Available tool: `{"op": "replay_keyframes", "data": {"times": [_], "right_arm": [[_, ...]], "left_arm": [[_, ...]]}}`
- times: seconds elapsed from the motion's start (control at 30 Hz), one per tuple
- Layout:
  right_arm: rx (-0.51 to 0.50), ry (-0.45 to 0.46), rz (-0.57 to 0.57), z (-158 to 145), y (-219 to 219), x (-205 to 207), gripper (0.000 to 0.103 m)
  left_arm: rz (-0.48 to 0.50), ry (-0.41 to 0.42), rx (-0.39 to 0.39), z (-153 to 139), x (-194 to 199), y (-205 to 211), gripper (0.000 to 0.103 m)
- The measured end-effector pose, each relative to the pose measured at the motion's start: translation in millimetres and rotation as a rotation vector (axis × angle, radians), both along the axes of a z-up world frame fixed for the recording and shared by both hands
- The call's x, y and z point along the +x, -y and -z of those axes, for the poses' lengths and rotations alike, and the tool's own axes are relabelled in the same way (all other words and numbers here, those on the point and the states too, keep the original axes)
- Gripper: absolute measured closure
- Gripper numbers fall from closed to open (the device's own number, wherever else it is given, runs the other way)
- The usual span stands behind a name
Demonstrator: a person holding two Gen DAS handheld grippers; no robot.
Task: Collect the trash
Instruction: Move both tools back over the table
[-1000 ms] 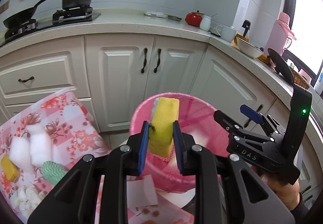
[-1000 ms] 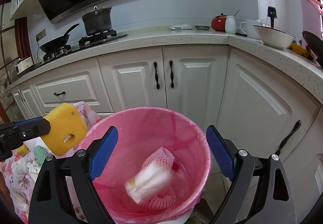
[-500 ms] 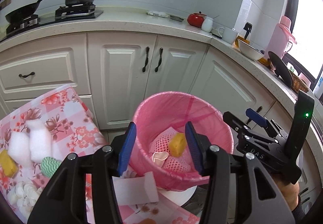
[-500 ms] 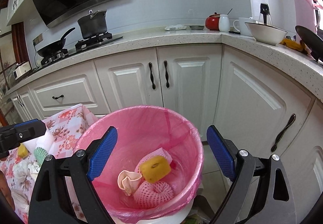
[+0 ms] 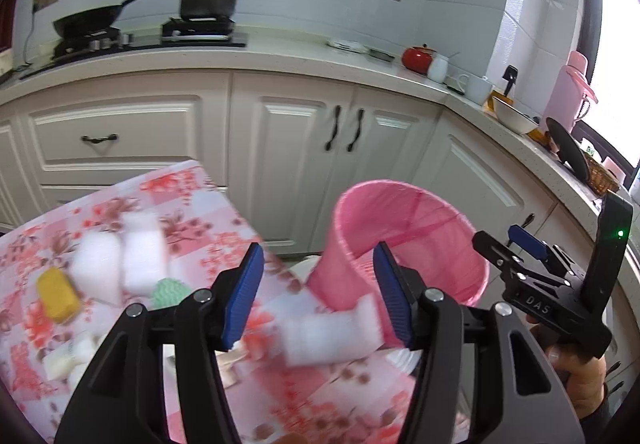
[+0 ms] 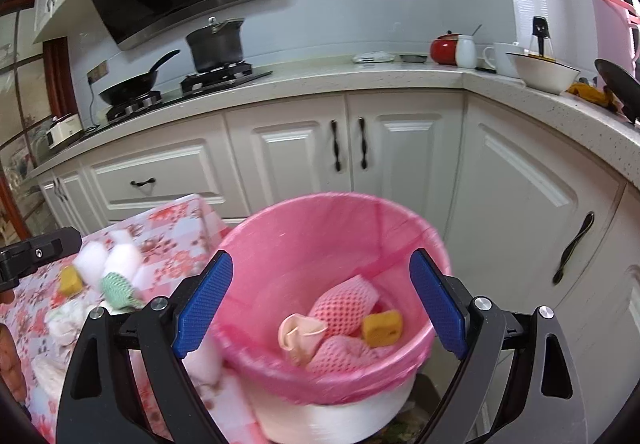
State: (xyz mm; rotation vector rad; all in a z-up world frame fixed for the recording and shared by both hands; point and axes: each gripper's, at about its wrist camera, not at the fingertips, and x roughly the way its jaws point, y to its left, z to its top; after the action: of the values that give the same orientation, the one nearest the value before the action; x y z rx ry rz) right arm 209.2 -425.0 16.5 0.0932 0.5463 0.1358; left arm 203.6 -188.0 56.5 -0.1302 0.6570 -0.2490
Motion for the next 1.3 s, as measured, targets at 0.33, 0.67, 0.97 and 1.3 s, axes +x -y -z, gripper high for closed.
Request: {"op": "replay_keyframes", "data": {"times": [0.33, 0.67, 0.97, 1.3], "right_arm": [[-0.011, -0.007, -0.078, 6.3, -44.5, -33.4, 0.018], [-0.006, -0.018, -0.152, 19.7, -87.6, -60.0, 0.018], [-0.023, -0.043, -0.223, 36.9, -128.3, -74.8, 0.018], [-0.033, -0.081, -0.266, 50.2, -149.2, -78.3, 0.018]], "left_arm": [[-0.100, 0.024, 0.018, 0.6, -50.9, -60.7, 0.042], [-0.179, 0.013, 0.015, 16.3, -96.3, -106.4, 0.039], [-0.225, -0.037, 0.006, 46.6, -124.6, -129.2, 0.038], [-0.223, -0.095, 0.001, 72.9, -139.2, -132.8, 0.037]]}}
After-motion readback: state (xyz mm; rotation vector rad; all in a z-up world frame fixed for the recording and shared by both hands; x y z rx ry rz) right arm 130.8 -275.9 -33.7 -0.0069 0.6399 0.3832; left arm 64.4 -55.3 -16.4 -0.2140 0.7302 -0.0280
